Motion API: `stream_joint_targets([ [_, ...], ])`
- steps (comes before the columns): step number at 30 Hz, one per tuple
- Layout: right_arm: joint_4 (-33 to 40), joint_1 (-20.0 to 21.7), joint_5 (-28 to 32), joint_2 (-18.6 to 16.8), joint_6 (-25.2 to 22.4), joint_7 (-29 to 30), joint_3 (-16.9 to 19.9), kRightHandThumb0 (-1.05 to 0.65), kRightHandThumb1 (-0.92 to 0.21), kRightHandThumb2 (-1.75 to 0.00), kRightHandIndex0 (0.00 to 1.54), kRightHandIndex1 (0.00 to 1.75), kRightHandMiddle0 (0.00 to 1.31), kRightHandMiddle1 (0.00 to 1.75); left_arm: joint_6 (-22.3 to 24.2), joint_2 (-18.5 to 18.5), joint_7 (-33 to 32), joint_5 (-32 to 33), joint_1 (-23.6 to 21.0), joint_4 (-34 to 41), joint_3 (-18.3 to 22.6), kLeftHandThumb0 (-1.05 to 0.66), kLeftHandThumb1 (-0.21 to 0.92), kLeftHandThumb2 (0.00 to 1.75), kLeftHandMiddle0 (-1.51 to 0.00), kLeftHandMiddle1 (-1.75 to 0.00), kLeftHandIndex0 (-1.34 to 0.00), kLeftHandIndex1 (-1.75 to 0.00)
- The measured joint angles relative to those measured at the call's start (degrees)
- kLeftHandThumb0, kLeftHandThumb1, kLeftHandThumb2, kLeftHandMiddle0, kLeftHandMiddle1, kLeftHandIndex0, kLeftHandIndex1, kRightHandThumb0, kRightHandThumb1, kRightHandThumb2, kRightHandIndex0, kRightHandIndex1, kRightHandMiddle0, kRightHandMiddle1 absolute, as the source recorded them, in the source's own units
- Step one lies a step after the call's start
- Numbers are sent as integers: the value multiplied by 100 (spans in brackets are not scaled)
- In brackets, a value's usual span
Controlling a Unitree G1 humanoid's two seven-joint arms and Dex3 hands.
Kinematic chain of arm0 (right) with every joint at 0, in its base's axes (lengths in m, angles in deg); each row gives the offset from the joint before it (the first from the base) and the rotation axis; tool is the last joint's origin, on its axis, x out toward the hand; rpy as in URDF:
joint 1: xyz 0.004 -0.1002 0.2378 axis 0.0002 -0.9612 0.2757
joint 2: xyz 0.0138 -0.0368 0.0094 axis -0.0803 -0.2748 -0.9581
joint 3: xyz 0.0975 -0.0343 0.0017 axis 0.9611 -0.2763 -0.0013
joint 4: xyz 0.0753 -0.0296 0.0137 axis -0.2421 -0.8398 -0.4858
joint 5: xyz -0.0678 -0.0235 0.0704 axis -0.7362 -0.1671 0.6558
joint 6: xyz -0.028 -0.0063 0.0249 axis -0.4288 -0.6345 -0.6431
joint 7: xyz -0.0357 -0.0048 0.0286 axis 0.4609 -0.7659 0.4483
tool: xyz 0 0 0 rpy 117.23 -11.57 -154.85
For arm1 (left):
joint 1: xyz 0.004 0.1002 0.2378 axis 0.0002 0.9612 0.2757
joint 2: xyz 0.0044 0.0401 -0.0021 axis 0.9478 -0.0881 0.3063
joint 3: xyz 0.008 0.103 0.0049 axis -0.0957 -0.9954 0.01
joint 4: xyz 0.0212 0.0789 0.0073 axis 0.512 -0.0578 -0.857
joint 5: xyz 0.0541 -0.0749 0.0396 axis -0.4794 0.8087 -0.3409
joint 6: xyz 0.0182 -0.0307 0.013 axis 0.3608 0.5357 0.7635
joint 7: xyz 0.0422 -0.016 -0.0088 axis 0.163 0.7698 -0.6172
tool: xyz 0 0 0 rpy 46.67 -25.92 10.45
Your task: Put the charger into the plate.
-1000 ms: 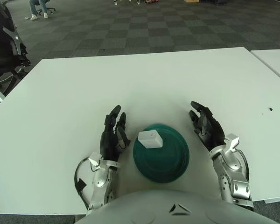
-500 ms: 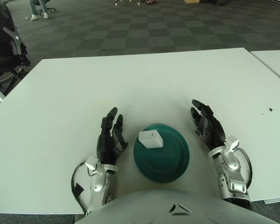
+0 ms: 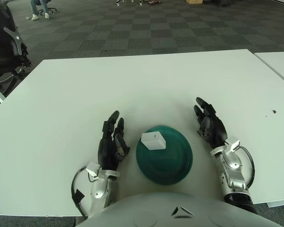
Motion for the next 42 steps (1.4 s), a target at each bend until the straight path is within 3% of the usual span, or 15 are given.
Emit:
stream_joint_targets([
  [23, 59, -86, -252, -85, 234, 472, -31, -88, -92, -101, 6, 0, 0, 31, -194, -36, -112, -400, 89, -2, 62, -98, 92, 102, -15, 0, 0, -45],
  [42, 48, -105, -463, -180, 765, 789, -38, -87, -92, -97, 5, 0, 0, 35, -108, -66, -21, 123, 127, 72, 177, -97, 92, 105, -16, -1, 0, -53],
])
